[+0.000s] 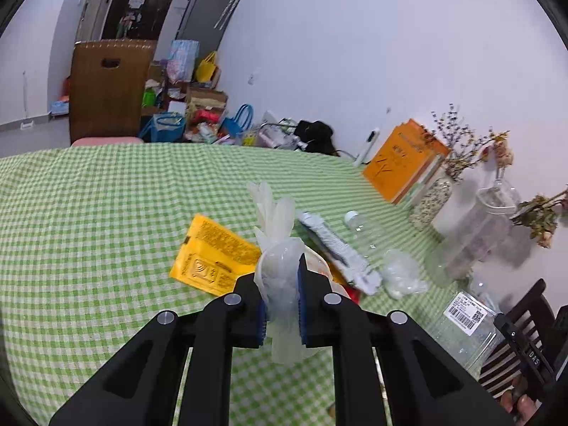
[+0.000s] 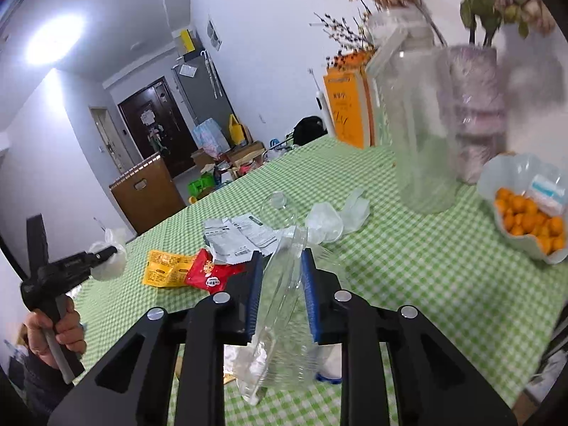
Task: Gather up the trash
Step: 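Carry glove and clear container to the cardboard box and open both tools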
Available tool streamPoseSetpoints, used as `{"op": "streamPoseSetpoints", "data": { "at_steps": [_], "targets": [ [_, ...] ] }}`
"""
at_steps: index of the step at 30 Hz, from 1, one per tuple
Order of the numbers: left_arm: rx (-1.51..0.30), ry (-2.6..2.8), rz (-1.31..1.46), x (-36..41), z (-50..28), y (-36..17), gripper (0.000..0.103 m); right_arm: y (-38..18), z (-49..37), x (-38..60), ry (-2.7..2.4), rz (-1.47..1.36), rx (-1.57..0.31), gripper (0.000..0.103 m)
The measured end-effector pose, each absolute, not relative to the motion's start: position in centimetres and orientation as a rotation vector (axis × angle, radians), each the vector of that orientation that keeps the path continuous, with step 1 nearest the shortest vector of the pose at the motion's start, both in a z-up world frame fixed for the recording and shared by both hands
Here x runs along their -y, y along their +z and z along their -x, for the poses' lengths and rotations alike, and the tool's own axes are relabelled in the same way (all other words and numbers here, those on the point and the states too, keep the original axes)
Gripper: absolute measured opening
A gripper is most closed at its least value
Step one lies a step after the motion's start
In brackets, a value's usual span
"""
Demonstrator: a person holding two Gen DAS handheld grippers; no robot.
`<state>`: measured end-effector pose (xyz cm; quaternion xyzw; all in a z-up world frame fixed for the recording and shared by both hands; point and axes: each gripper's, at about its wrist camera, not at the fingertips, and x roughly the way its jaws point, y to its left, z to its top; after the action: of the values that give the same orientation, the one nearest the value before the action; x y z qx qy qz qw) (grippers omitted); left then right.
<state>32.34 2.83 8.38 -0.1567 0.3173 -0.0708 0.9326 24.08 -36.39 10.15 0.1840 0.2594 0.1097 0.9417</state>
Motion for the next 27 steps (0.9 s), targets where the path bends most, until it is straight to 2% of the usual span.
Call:
{"op": "streamPoseSetpoints", "data": {
  "at_steps": [1,13,27],
  "targets": [
    [-0.643,-0.152,0.319,-2.8,-32.2,8.6,0.01,10.4,-23.8,36.7,0.224,-0.371,-0.525,0.01],
    [-0.595,-0.258,0.268,1.5,-30.6,10.9,0.01,14.5,-19.5,36.8,0.16,-0.238,-0.447,0.01],
    [-0.536,-0.407,0.16,7.3,-26.6,13.0,0.01,14.2,-9.2,44.9,-0.049,-0.197,-0.444,0.01]
  ]
}}
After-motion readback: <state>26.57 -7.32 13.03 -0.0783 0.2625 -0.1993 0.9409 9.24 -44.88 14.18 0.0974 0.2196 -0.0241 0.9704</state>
